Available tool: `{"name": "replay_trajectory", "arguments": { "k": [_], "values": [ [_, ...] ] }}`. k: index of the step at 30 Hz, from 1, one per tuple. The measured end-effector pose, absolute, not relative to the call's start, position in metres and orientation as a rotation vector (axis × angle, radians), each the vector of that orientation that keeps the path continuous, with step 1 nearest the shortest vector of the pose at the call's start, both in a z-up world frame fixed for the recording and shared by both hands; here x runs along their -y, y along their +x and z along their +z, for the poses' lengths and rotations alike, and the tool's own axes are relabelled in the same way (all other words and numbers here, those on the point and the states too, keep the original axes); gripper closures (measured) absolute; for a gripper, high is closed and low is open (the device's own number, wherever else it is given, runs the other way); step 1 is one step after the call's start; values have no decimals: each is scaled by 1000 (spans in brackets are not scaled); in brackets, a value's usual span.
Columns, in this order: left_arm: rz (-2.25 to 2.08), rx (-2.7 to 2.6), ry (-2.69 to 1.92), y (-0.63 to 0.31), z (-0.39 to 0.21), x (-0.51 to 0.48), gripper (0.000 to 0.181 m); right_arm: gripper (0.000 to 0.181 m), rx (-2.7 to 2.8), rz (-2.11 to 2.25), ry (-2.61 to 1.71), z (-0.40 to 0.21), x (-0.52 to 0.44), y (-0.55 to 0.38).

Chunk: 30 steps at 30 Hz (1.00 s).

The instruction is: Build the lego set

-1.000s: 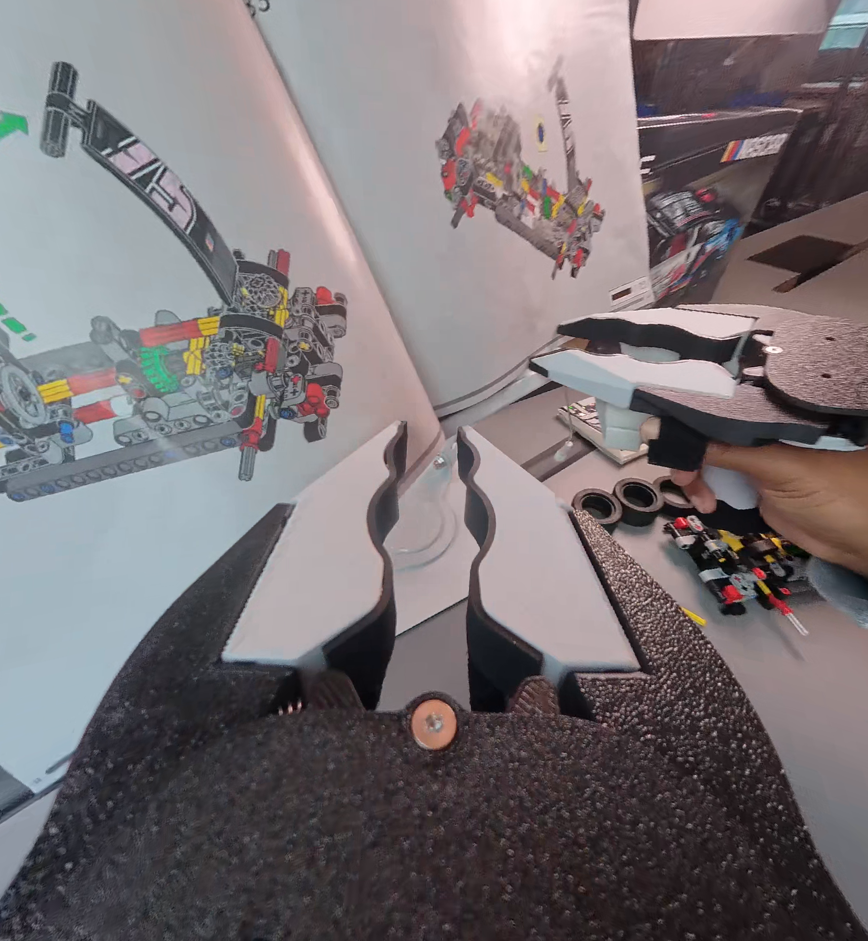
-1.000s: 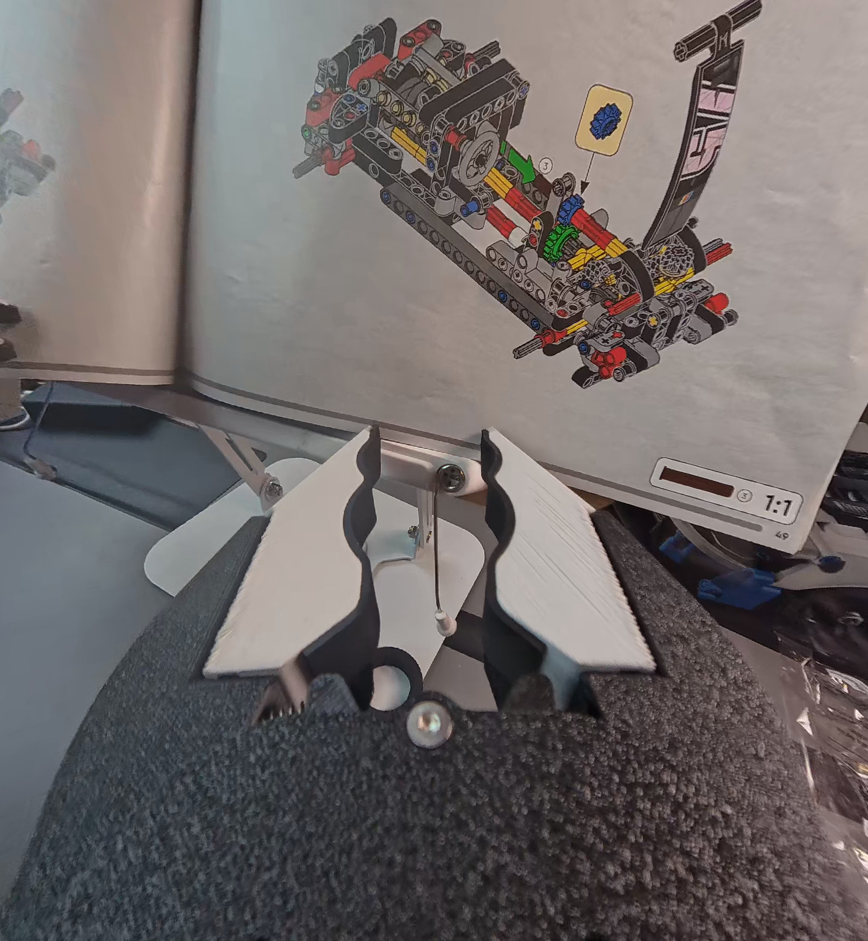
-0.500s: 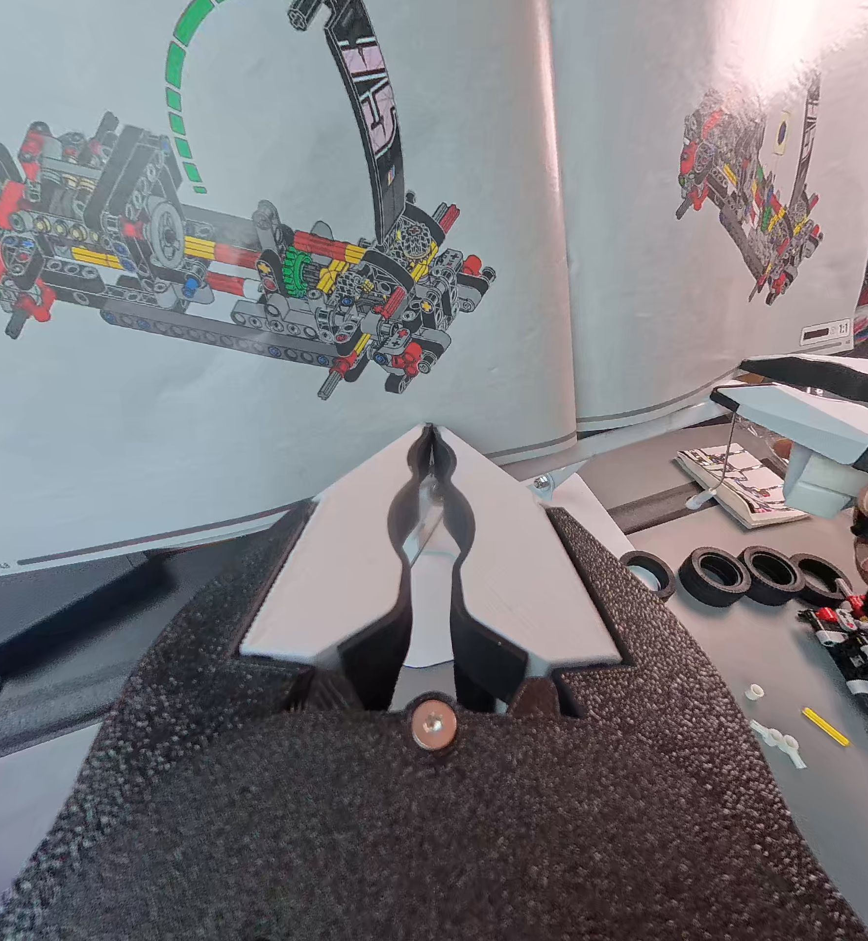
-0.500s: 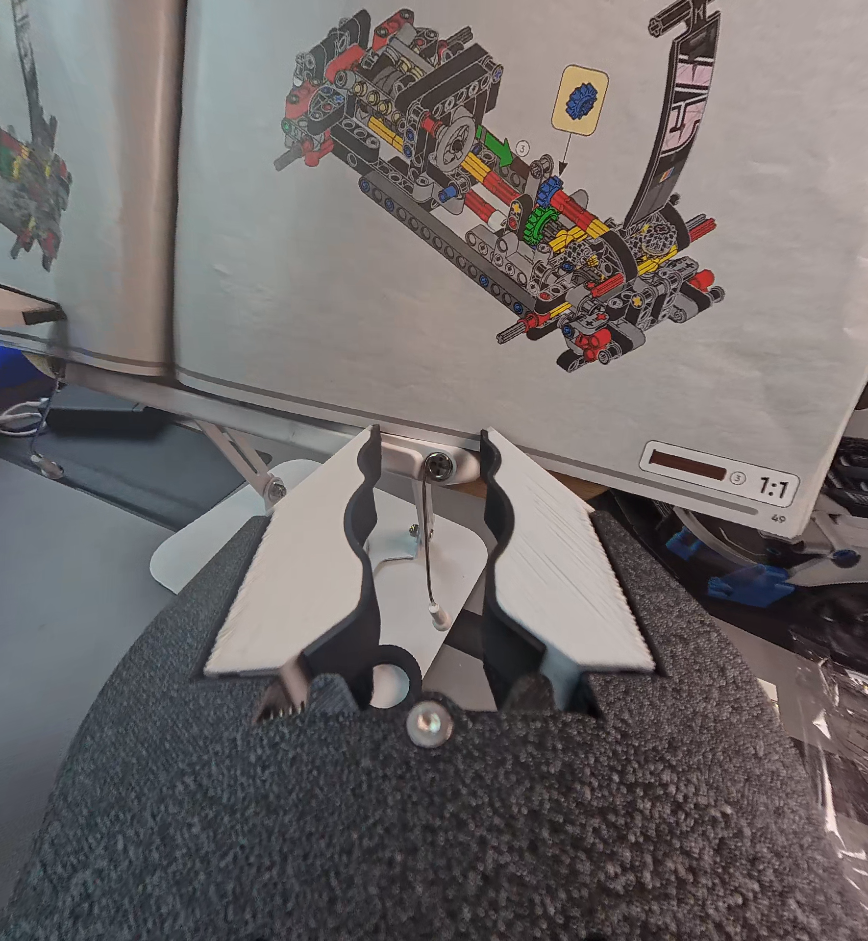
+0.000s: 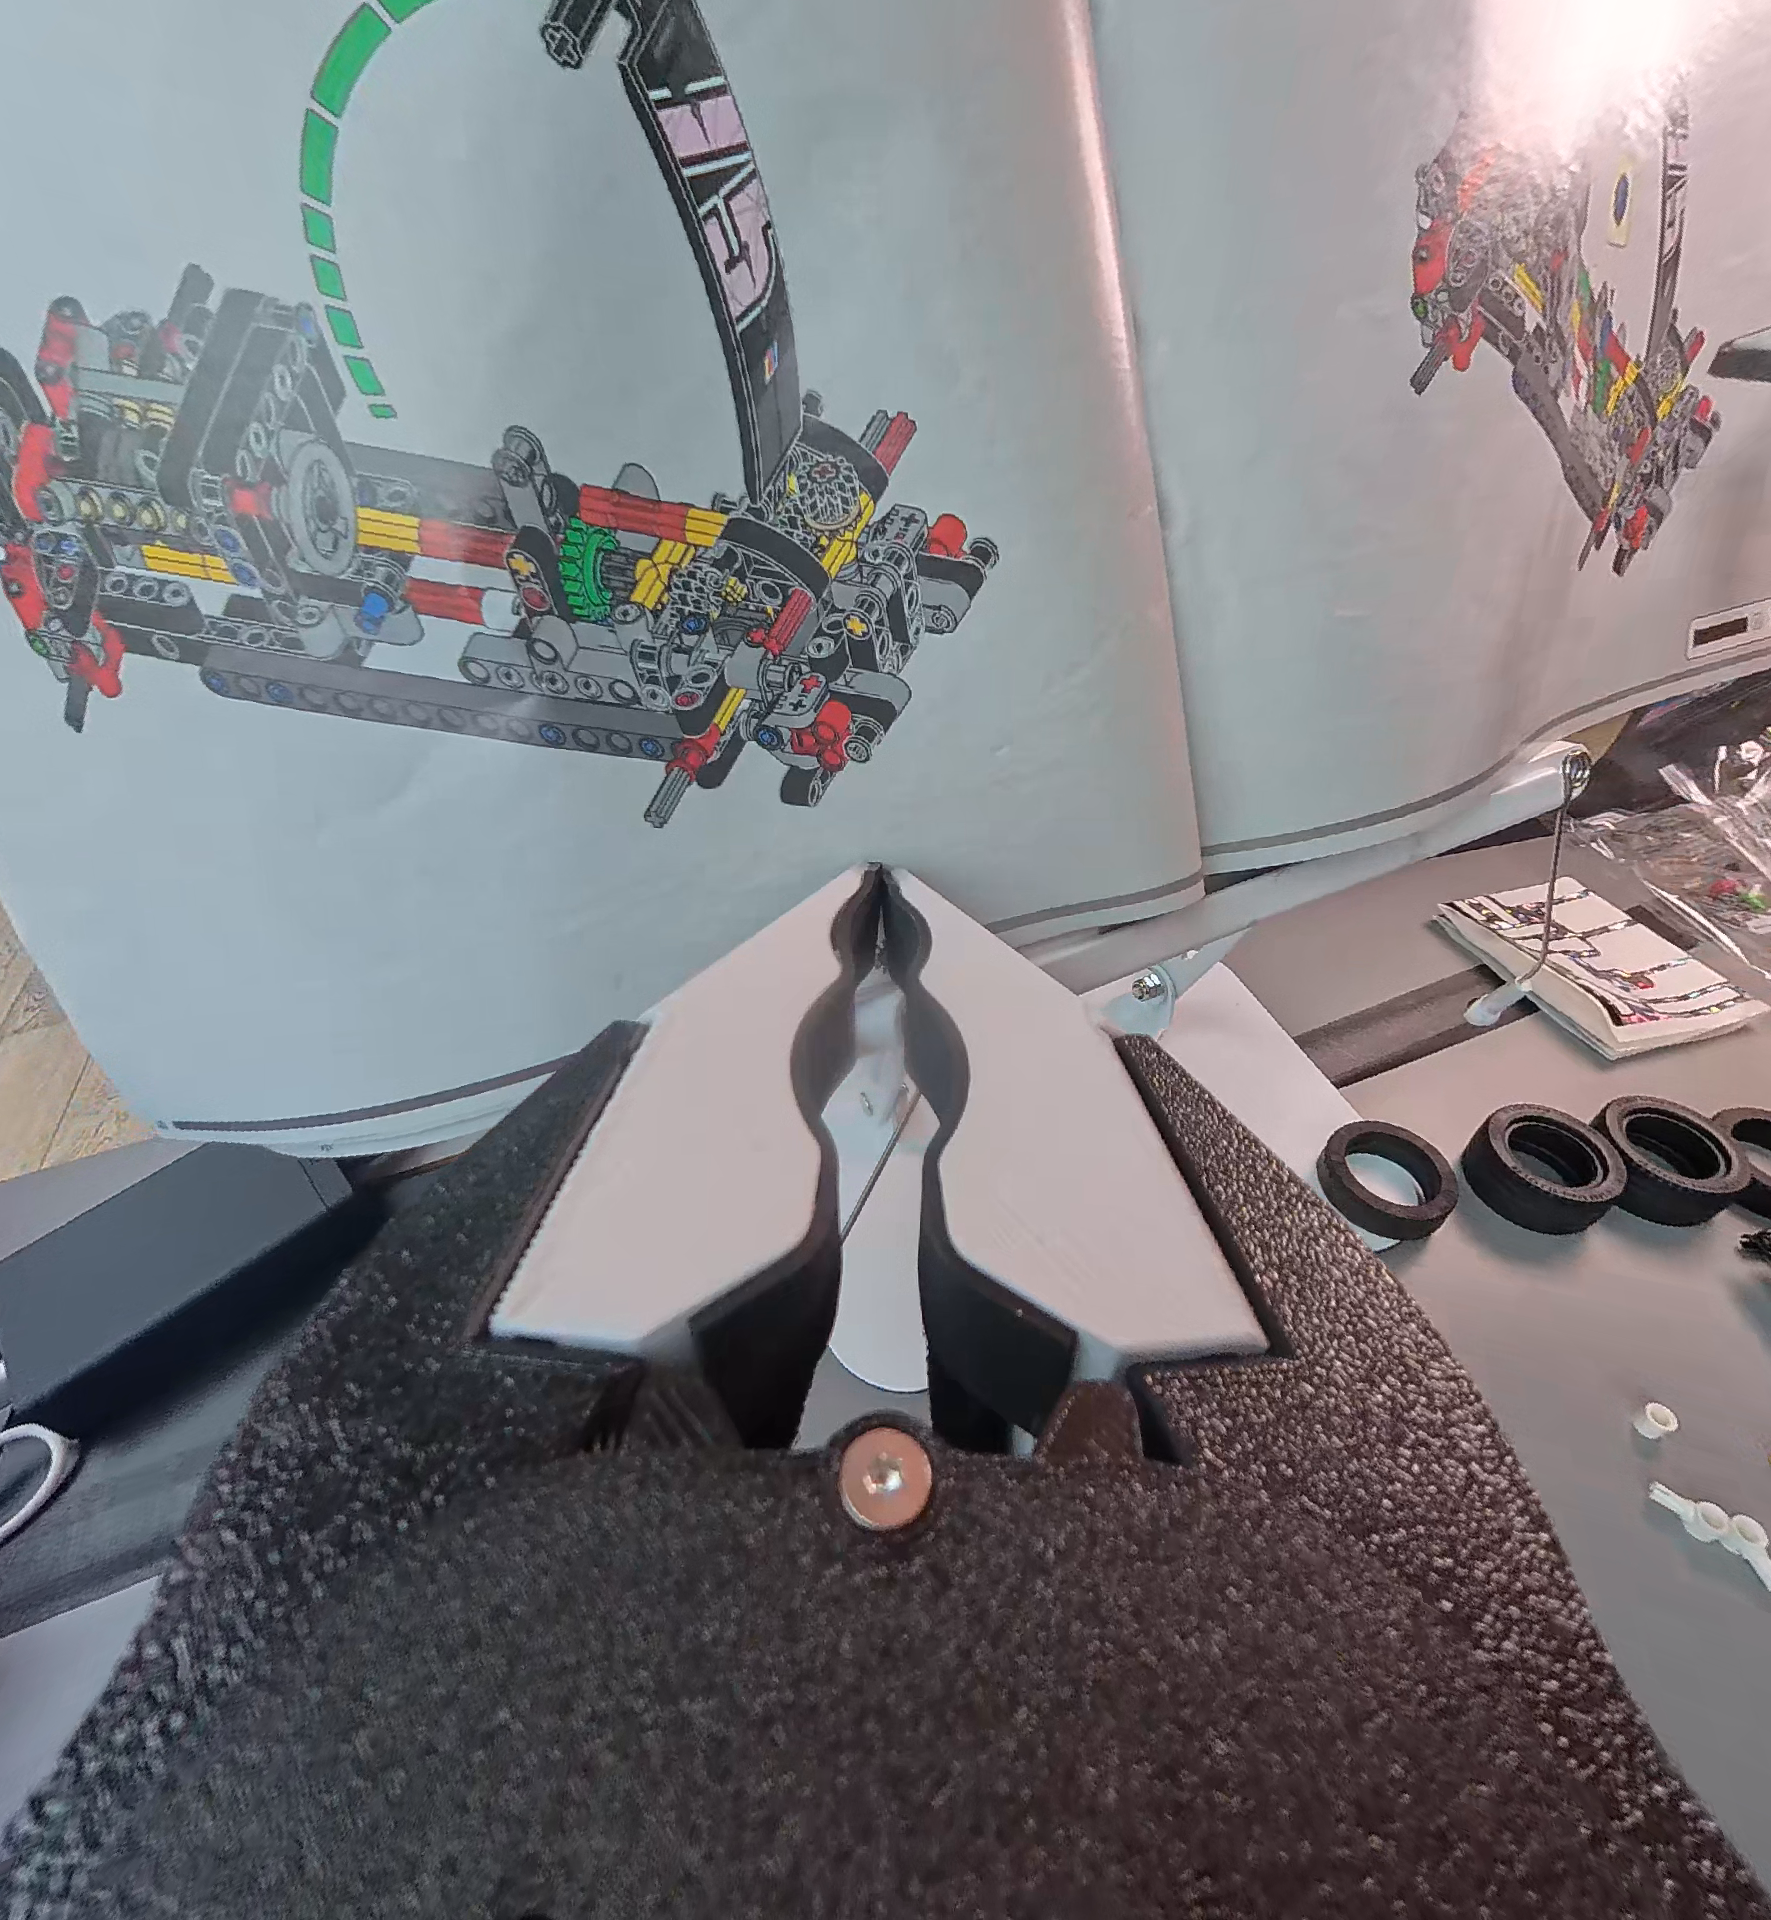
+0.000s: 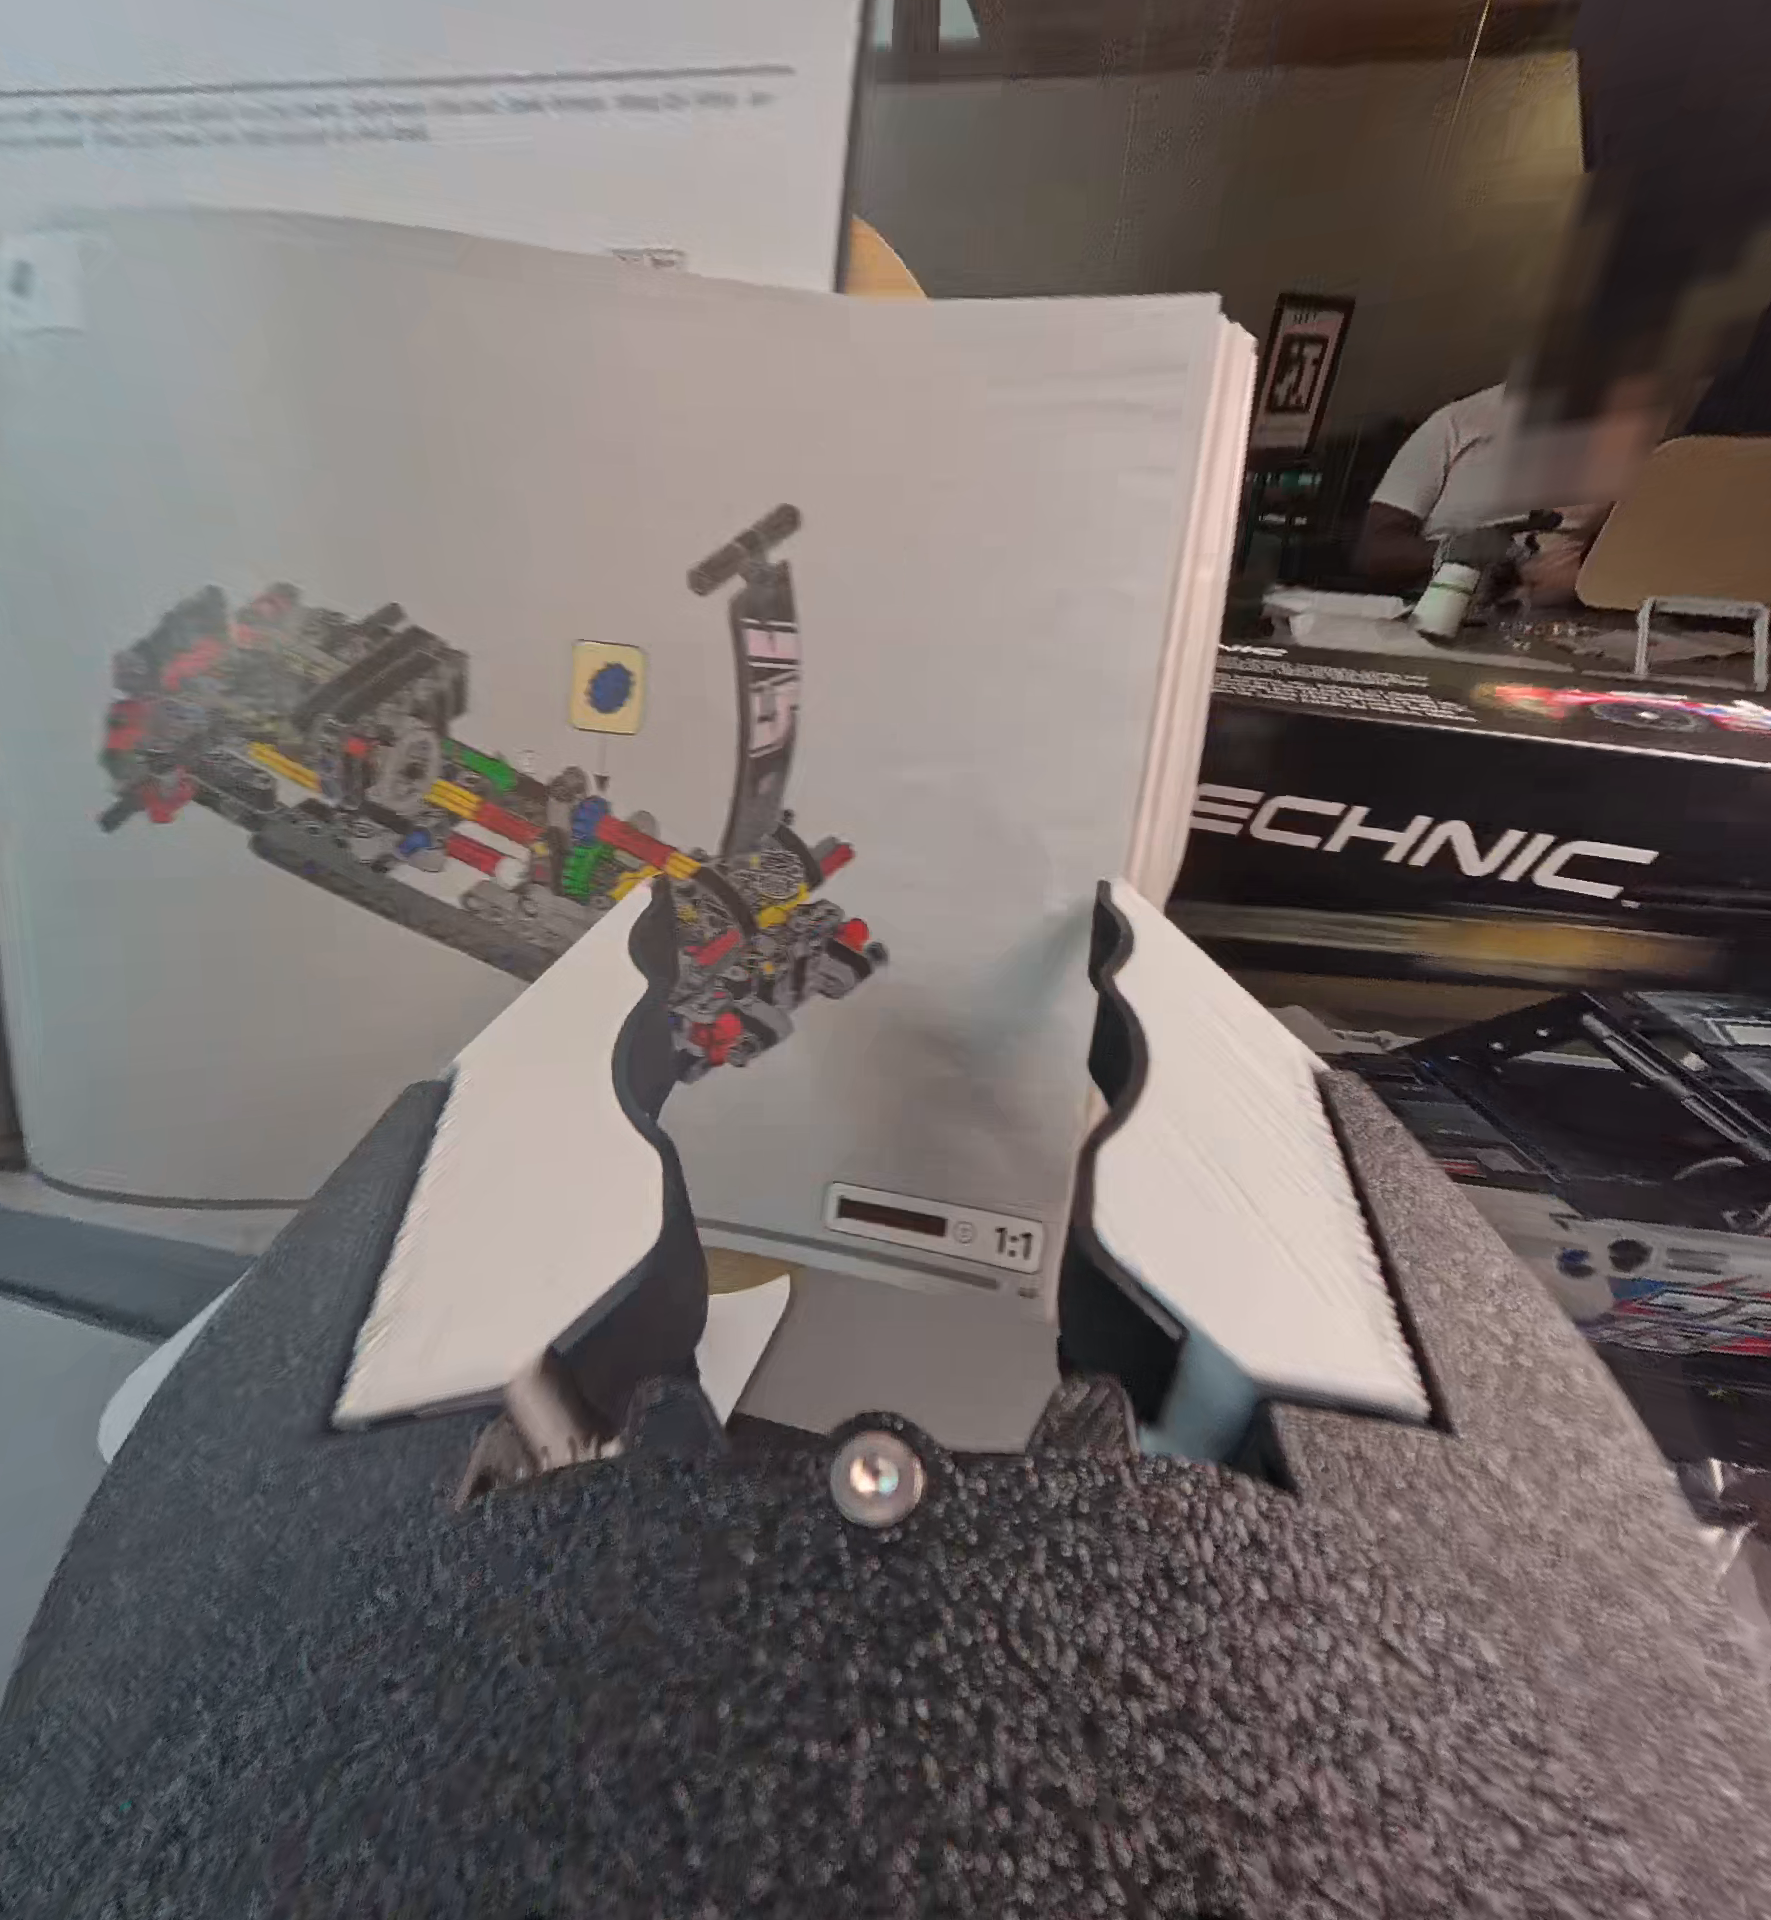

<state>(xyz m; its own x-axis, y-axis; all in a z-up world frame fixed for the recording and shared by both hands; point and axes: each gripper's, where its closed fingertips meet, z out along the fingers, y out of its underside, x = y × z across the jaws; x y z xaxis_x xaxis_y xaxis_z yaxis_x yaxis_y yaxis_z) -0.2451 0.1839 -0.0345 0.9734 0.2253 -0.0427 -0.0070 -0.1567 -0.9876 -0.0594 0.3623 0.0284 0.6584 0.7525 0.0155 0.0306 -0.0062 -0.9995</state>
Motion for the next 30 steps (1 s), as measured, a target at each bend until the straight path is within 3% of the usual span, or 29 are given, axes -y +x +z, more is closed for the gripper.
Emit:
{"name": "replay_trajectory", "arguments": {
  "k": [2, 4, 9, 14, 17, 23, 30],
  "values": [
    [210, 152, -1722, -245, -34, -184, 181, 82, 744, 679, -1563, 11, -389, -53],
    [205, 143, -1725, -245, -34, -184, 181, 80, 822, 836, -1595, -4, -394, -55],
    [209, 131, -1730, -244, -34, -183, 181, 141, 965, 1121, -1515, -7, -379, -53],
    [248, 94, -1737, -240, -32, -185, 181, 171, 1017, 1057, -1385, 6, -370, -40],
    [265, 76, -1740, -234, -31, -189, 181, 179, 922, 1047, -1362, 15, -382, -24],
    [303, 54, -1751, -230, -36, -197, 181, 171, 850, 1042, -1432, -3, -395, -8],
    [340, 54, -1748, -236, -37, -195, 181, 143, 730, 792, -1520, -5, -419, 13]
  ]
}}
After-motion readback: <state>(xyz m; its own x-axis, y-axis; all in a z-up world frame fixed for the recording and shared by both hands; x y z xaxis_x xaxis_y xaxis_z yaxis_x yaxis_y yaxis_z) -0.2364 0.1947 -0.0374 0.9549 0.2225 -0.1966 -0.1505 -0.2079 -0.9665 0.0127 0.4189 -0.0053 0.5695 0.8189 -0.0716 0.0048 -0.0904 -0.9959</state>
